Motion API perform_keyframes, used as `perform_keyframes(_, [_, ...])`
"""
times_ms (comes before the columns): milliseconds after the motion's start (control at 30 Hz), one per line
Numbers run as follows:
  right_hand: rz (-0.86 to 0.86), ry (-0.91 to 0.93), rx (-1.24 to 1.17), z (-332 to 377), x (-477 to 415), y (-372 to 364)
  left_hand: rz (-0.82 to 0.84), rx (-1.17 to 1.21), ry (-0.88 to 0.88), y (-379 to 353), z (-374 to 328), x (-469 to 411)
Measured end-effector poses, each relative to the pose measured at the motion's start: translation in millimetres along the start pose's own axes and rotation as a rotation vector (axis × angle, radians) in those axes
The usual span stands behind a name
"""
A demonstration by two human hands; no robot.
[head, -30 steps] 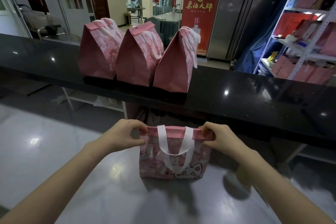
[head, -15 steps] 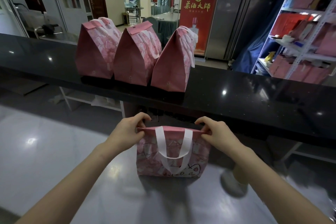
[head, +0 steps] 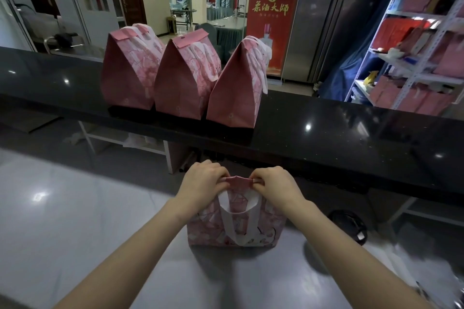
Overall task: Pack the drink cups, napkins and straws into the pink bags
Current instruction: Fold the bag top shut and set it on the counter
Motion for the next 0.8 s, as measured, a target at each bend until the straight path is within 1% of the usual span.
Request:
perform_keyframes(100, [-0.044, 0.019, 0.024, 4.2, 0.2, -1.5, -0.027, -0.071, -0.006, -4.4, -5.9, -0.1])
perform_keyframes(200, [-0.031, 0.026, 0.020, 6.3, -1.8, -2.8, -0.051, -0.075, 0.004, -4.6, -1.2, 1.2])
perform_keyframes(300, [0.030, 0.039, -0.025, 17.8, -6.9, -8.8, -0.019, -0.044, -0.034, -4.2, 0.0, 1.0])
perform_keyframes(367, [0.048, 0.052, 0.008, 29.5, -11.8, -13.2, 0.010, -0.027, -0.069, -3.7, -3.8, -2.2])
perform_keyframes(467, [0.012, 0.064, 0.058, 40.7, -16.7, -17.3, 0.051, -0.054, -0.062, -6.6, -4.6, -5.9])
perform_keyframes(600, [0.002, 0.065, 0.036, 38.0, -12.8, -16.8, 0.009, -0.033, -0.081, -4.1, -1.2, -4.0])
perform_keyframes(667, [0.017, 0.031, -0.036, 28.7, -7.9, -11.3, -0.008, -0.001, -0.120, 4.7, 3.6, -2.7])
perform_keyframes(700, [0.016, -0.015, -0.093, 19.1, -4.0, -6.5, 0.000, 0.026, -0.125, 10.0, 10.0, -2.0])
perform_keyframes(800, [0.020, -0.174, -0.187, -22.8, 13.5, 10.3, 0.104, 0.186, -0.042, 19.4, 48.2, 3.5])
Point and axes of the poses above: each hand's wrist, its own x-axis away from the middle knuckle, its own y-axis out of the back of the hand, z = x × y, the point moved 9 cm from there along -x, towards the middle knuckle, and after that the axes turned 5 degrees about y, right-handed, at the moved point
